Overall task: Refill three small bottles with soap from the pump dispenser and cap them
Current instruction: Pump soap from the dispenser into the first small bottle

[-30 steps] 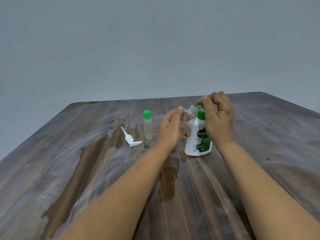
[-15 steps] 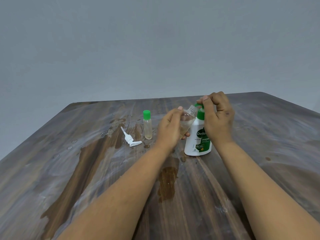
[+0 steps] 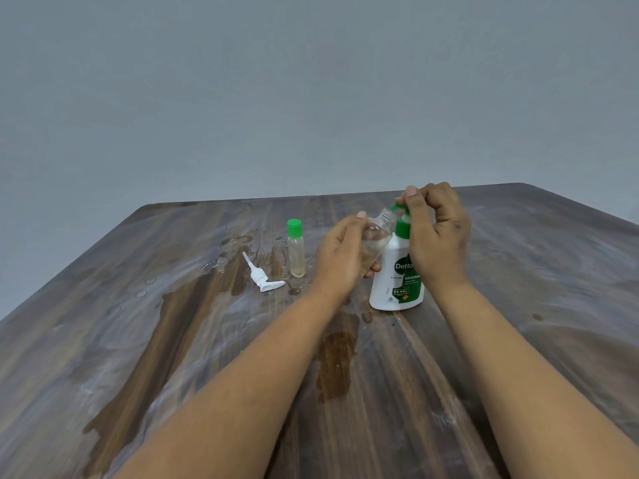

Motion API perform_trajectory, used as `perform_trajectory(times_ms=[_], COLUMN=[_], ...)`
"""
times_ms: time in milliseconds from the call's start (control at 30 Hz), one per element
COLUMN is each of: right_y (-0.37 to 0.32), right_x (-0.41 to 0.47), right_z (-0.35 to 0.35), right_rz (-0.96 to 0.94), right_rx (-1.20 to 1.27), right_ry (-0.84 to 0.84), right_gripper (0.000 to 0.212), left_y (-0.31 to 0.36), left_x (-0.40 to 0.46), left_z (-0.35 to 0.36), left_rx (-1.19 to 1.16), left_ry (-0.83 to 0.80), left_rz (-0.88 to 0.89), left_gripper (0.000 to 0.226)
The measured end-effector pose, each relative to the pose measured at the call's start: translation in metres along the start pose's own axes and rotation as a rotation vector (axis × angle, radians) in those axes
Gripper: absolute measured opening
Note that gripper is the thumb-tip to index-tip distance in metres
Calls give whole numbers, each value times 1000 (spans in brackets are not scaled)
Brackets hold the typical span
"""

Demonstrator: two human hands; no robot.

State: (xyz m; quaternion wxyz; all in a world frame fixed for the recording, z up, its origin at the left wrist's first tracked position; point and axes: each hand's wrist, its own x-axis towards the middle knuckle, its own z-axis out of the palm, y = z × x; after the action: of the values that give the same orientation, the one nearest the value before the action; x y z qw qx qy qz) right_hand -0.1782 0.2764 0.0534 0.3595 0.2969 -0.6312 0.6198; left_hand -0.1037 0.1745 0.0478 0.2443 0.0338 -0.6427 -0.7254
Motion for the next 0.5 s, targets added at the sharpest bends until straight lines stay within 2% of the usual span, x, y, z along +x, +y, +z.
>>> perform_trajectory(times_ms=[500], right_y=[-2], right_x=[0], right_z=[-3], right_rz=[37], right_rx=[14], right_ry=[-7], right_gripper=[25], left_y=[2], left_x=[-2], left_z=[1], left_rx=[5], left_ry=[-8], left_rz=[5], left_gripper=[29])
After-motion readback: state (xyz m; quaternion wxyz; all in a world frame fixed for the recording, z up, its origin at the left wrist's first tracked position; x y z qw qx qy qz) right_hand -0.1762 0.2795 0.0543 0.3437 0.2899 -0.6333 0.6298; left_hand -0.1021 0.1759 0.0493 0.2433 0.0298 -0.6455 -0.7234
